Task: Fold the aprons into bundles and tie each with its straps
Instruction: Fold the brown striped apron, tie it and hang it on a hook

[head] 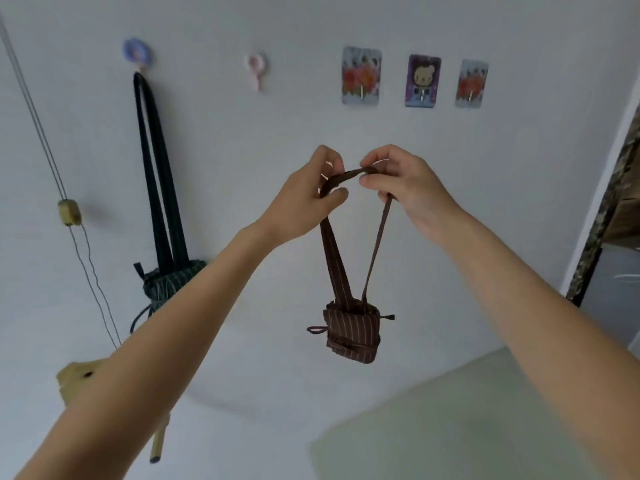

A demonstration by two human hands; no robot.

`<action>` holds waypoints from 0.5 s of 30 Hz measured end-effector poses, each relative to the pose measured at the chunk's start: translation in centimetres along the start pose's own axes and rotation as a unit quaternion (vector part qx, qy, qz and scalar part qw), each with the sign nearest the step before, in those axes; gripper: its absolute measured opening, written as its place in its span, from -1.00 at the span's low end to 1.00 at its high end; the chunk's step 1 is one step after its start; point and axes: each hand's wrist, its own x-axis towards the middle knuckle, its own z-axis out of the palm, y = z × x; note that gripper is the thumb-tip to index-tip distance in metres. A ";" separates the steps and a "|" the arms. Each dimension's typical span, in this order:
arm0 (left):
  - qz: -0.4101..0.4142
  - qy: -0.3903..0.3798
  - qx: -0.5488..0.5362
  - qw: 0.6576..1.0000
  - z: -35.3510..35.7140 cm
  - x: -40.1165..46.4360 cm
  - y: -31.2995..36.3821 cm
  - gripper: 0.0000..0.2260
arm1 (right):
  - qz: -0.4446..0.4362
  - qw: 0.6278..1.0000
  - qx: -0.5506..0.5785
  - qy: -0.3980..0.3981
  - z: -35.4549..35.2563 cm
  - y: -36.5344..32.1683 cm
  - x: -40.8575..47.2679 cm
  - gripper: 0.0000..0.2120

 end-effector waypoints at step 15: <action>0.045 0.266 0.081 0.960 -12.6 8.1 -4.0 -0.92 | -0.233 0.966 -0.073 0.086 6.5 -4.1 16.6 -0.93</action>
